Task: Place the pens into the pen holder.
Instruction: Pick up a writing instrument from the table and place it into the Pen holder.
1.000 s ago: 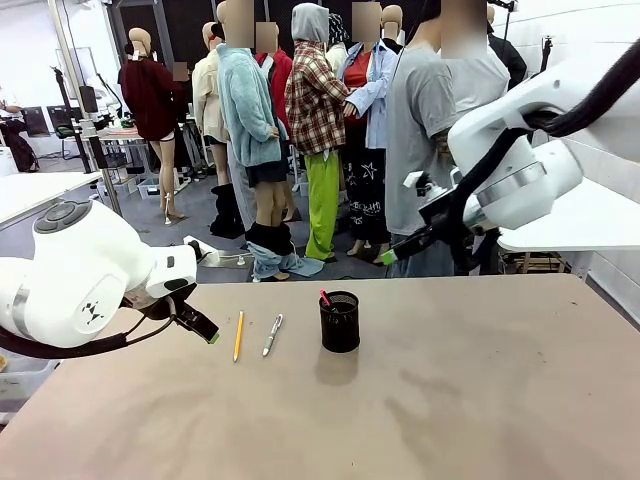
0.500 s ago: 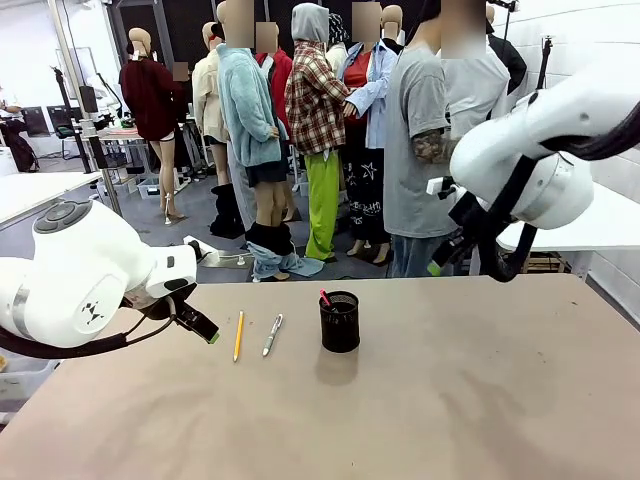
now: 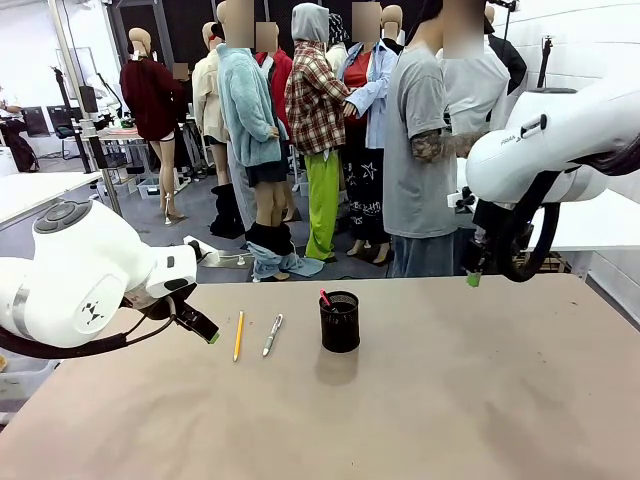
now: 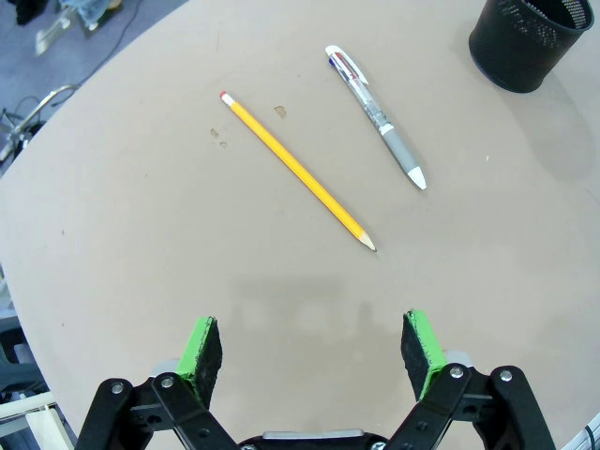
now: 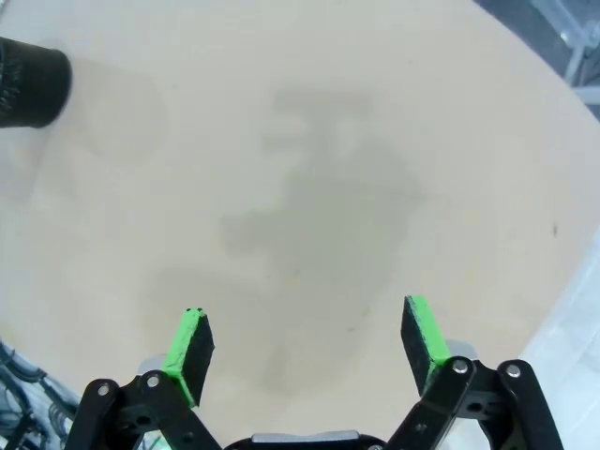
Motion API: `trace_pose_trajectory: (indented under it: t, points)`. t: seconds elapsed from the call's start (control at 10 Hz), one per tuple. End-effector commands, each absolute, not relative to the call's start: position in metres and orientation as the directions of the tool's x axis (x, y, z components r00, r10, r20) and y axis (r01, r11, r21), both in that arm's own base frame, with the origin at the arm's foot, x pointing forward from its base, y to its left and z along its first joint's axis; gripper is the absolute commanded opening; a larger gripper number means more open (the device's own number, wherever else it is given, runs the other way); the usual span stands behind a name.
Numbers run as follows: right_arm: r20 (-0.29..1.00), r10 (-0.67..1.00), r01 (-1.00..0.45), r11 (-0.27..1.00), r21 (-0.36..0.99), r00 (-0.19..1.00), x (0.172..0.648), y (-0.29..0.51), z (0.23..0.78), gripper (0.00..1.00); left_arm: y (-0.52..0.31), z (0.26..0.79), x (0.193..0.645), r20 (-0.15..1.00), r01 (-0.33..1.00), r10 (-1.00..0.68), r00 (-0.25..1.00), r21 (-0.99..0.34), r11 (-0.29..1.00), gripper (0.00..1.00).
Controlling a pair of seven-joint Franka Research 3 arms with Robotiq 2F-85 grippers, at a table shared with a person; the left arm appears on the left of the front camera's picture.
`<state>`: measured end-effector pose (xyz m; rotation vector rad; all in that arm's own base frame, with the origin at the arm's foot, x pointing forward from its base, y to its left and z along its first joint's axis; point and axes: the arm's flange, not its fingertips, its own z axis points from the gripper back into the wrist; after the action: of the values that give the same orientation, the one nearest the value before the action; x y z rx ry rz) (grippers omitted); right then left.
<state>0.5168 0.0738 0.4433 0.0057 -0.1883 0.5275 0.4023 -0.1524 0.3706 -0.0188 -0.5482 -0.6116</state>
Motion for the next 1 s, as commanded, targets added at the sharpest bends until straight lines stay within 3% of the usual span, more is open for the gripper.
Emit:
trace_pose_trajectory:
  t: [0.0,0.4,0.9]
  points:
    - [0.165,0.518,-0.514,0.855,-0.067,0.84,0.508,0.075,0.444,1.0,-0.152,0.371,0.402,0.494,0.55,-0.54,0.681,0.142,0.823,1.0]
    - [0.18,0.5,-0.501,0.864,-0.043,0.847,0.517,0.074,0.443,1.0,-0.2,0.366,0.47,0.305,0.463,-0.45,0.839,0.032,0.886,1.0]
    - [0.18,0.5,-0.501,0.864,-0.043,0.847,0.517,0.074,0.443,1.0,-0.224,0.34,0.536,0.207,0.284,-0.292,0.934,0.068,0.956,1.0]
